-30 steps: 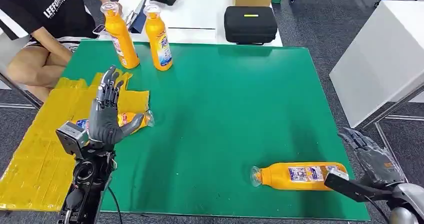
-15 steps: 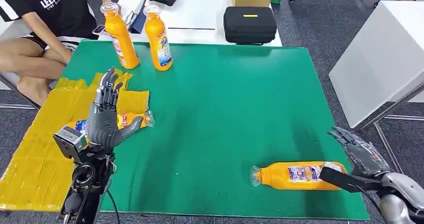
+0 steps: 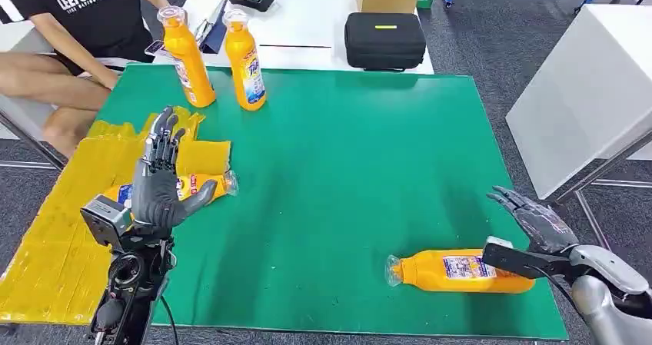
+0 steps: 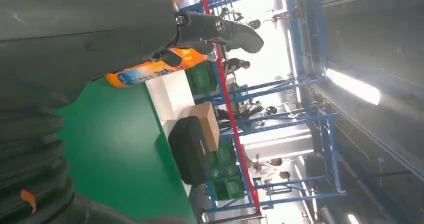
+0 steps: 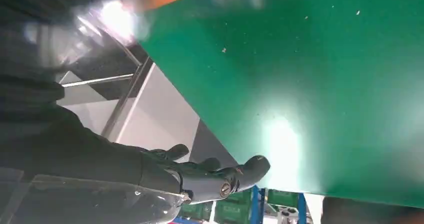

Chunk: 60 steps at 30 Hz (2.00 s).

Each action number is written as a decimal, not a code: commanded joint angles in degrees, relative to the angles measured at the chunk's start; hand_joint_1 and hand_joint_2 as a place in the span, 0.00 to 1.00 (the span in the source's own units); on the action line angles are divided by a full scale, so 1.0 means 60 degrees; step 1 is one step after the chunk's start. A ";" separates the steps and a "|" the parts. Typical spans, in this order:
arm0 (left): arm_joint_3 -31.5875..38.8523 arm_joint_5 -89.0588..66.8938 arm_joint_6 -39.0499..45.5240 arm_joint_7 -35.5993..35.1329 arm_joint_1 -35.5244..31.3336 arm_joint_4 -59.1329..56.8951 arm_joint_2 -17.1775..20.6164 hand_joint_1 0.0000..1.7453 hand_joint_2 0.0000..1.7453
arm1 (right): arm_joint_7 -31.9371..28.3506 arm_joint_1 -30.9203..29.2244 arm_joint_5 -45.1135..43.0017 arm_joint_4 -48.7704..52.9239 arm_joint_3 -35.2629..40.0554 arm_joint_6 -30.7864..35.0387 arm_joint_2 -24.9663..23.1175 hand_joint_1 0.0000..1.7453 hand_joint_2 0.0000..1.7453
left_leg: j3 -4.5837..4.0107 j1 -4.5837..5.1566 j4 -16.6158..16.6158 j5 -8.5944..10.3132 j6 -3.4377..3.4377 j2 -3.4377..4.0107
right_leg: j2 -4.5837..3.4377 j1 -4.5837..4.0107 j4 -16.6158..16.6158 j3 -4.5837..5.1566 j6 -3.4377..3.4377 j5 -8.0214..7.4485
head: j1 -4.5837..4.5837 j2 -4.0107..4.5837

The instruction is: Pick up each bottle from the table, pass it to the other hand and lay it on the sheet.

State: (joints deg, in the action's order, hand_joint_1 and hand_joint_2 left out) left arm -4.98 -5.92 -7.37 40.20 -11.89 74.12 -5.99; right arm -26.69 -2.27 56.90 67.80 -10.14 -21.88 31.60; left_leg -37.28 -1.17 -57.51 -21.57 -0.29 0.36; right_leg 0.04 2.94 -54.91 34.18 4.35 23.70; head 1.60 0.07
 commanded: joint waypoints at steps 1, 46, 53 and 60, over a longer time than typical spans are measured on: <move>0.0110 0.0007 -0.0047 -0.0033 -0.0301 -0.0705 0.0191 0.00 1.00 | -0.0058 0.0084 -0.0313 -0.1256 0.1027 -0.0180 -0.0060 0.00 1.00 | 0.0040 -0.0019 0.0012 -0.0009 0.0001 -0.0012 | 0.0011 -0.0025 0.0026 -0.0048 -0.0044 0.0004 | 0.0000 0.0000; 0.0666 -0.0084 -0.0286 -0.0033 -0.0924 -0.1686 0.0044 0.00 1.00 | 0.0126 0.3763 -0.0728 0.5710 0.0252 0.0673 -0.1574 0.00 1.00 | -0.0015 -0.0007 0.0005 -0.0024 0.0009 -0.0039 | 0.0008 -0.0010 0.0005 0.0012 -0.0023 0.0026 | 0.0003 0.0000; 0.0585 -0.0123 -0.0302 -0.0033 -0.0622 -0.1350 0.0045 0.00 1.00 | 0.0724 0.4647 -0.0657 0.6063 -0.0289 -0.0127 -0.1314 0.00 1.00 | -0.0017 0.0000 0.0006 -0.0024 0.0007 -0.0061 | 0.0030 -0.0002 0.0001 0.0013 -0.0018 0.0036 | 0.0003 0.0000; 0.0572 -0.0095 -0.0317 -0.0033 -0.0834 -0.1434 0.0032 0.00 1.00 | 0.0563 0.3871 -0.0836 0.4955 -0.1312 -0.0720 -0.1116 0.00 1.00 | -0.0028 0.0000 0.0003 -0.0026 0.0005 -0.0044 | 0.0012 -0.0002 0.0006 0.0023 -0.0014 0.0025 | 0.0003 0.0000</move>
State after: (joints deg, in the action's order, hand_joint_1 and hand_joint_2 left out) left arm -1.68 -6.60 -9.29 40.19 -15.09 67.73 -6.40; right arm -22.60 24.07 52.17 103.06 -12.29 -24.53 25.51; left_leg -37.60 -1.14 -57.51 -21.67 -0.25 0.14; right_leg 0.07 2.98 -54.90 34.48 4.49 23.80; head 1.62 0.07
